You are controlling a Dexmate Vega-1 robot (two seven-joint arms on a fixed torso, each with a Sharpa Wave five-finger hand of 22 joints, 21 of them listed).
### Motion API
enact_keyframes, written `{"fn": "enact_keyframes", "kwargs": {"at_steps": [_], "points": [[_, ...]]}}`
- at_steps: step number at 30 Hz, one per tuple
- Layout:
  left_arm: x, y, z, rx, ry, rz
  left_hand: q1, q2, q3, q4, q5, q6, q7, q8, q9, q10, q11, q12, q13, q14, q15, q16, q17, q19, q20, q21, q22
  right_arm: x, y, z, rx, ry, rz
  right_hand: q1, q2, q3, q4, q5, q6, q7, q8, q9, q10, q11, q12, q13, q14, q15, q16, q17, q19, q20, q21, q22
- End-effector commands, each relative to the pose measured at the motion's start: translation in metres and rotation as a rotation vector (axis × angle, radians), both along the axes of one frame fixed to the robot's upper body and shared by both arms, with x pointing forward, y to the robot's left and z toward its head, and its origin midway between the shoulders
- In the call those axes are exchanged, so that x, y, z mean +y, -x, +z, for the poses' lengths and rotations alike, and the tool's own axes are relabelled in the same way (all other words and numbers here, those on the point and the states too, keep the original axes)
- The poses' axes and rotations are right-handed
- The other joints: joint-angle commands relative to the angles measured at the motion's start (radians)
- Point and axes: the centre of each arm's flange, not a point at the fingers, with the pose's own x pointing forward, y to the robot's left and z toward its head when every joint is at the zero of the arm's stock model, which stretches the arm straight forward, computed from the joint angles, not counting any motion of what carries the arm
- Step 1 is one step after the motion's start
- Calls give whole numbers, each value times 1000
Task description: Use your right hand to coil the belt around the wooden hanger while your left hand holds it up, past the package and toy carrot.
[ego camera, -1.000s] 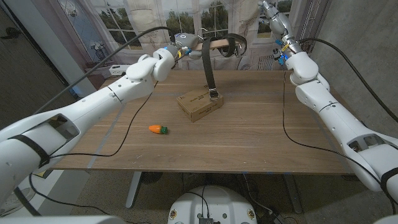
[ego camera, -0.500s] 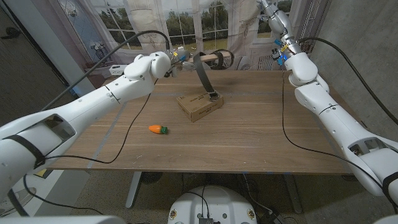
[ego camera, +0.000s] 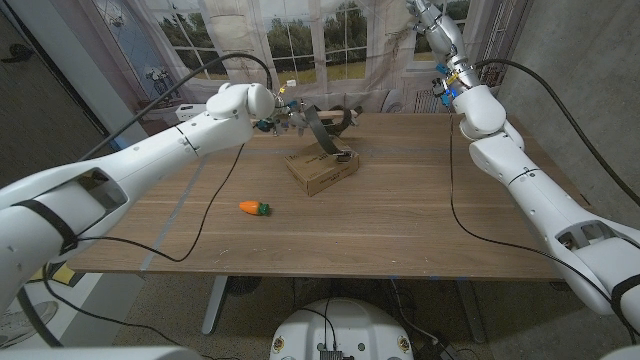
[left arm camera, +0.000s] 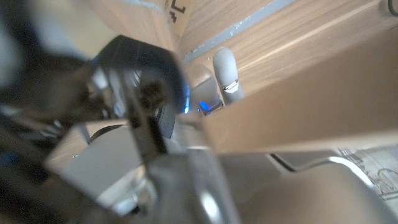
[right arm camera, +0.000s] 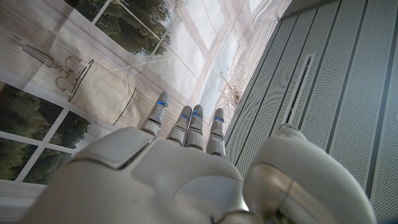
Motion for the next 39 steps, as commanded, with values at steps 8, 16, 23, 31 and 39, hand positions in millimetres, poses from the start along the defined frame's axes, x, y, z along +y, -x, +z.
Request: {"fn": "enact_keyframes", "kwargs": {"at_steps": [8,16,23,31,39], "points": [[-6,-21,1,151,-75,86,61,-72,-103,-122,-96,21,29,-139,-131,-88,18,-289,-380,-57,1,-158,-291,-74,-20,-11,-117,1,-9,0,-2,-1,9,-11,1,-8,0,7,9,-1,-8,3,8,3,2,-2,14,3,8,-9,12,6,-7,1],[-14,-19,9,97,-165,157,0,-122,-222,-112,-145,9,40,-245,-210,-148,58,-516,-646,-228,36,-385,-613,-211,59,-66,-225,2,-13,1,-2,-1,15,-16,2,-10,0,9,11,0,-16,3,13,3,4,-6,22,7,11,-20,20,11,-13,1],[-21,-13,14,43,-246,214,-96,-268,-292,-84,-130,-138,-7,-370,-289,-375,69,-814,-858,-643,93,-694,-843,-522,208,-330,-254,4,-16,1,-4,-7,19,-18,3,-11,0,11,14,2,-21,3,18,9,5,-8,27,8,13,-27,25,11,-16,2],[-21,-6,19,-8,-288,259,-142,-266,-461,-110,-114,-485,-51,-565,-304,-690,141,-1073,-938,-1043,219,-877,-929,-800,286,-615,-248,6,-19,2,1,-8,24,-21,5,-13,0,12,19,1,-24,3,21,12,5,-10,32,8,14,-33,29,9,-21,2],[-16,9,22,-146,-265,217,-165,-223,-569,-92,-84,-831,-100,-740,-309,-1023,184,-1264,-952,-1382,300,-938,-925,-1029,296,-824,-239,10,-20,2,1,-11,27,-23,6,-14,0,13,21,1,-28,3,22,10,5,-12,34,8,14,-40,31,10,-25,2]]}}
